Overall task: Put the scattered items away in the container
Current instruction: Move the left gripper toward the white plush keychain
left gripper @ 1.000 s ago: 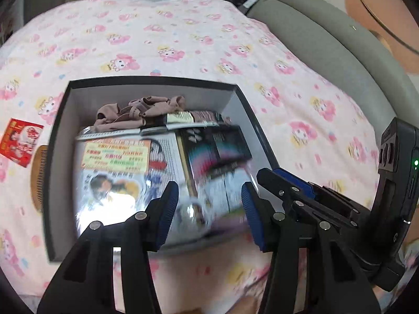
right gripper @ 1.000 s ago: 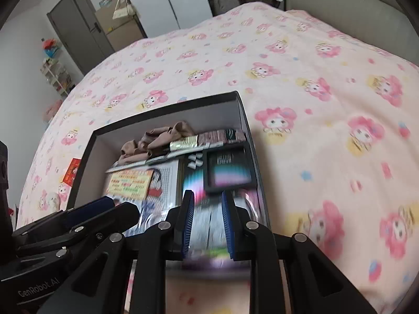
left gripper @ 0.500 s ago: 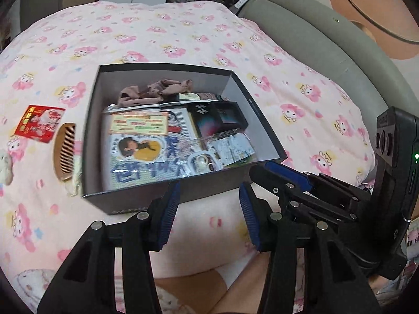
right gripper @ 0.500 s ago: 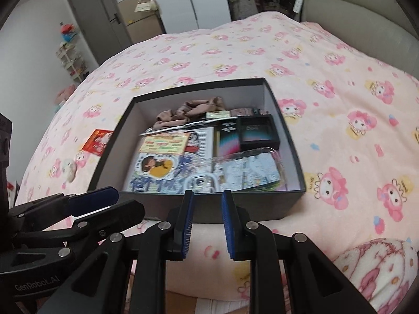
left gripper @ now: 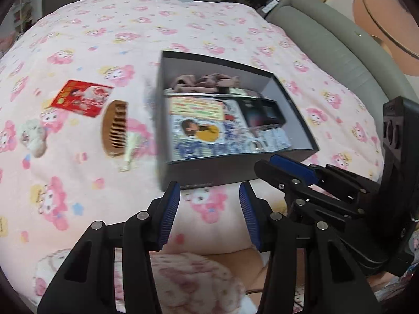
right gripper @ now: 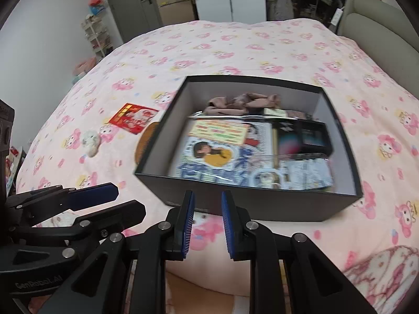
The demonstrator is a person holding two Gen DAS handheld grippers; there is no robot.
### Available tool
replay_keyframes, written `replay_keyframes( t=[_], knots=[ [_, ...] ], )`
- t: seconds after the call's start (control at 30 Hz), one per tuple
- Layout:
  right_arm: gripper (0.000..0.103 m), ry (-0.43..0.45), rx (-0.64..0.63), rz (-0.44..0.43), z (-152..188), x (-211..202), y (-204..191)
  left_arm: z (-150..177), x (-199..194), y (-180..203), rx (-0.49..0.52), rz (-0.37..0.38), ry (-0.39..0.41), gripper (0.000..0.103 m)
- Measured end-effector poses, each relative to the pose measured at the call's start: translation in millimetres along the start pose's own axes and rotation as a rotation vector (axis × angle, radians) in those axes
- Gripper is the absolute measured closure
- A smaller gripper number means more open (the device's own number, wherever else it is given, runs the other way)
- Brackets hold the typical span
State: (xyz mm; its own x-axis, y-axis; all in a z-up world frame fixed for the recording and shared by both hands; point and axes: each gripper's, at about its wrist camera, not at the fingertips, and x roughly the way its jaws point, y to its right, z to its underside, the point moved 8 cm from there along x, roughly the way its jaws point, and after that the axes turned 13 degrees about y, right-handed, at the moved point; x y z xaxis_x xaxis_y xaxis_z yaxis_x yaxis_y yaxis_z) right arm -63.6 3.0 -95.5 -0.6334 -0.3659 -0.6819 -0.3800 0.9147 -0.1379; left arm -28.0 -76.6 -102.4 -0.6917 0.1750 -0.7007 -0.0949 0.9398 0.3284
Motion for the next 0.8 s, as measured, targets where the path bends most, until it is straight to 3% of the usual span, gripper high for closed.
replay_keyframes(
  t=[0.27,0.47,0.57,0.8],
  knots=[
    [0.085,-0.009,-0.064,-0.064,-15,19,-56,-9,-25,-62,-0.12,-0.05,0.063,0.057],
    [0.085,-0.065,-0.078,-0.177,-21,55,-113,-17,-36,-130,-0.219,-0.164,0.101,0.053],
    [0.082,-0.128,-0.042,-0.281,-23,83,-141,-21,-39,-173,-0.296,-0.215,0.124,0.051],
    [0.076,-0.203,0.049,-0.298,-39,154,-173,-17,-28,-284,-0.482,-0.35,0.175,0.05]
  ],
)
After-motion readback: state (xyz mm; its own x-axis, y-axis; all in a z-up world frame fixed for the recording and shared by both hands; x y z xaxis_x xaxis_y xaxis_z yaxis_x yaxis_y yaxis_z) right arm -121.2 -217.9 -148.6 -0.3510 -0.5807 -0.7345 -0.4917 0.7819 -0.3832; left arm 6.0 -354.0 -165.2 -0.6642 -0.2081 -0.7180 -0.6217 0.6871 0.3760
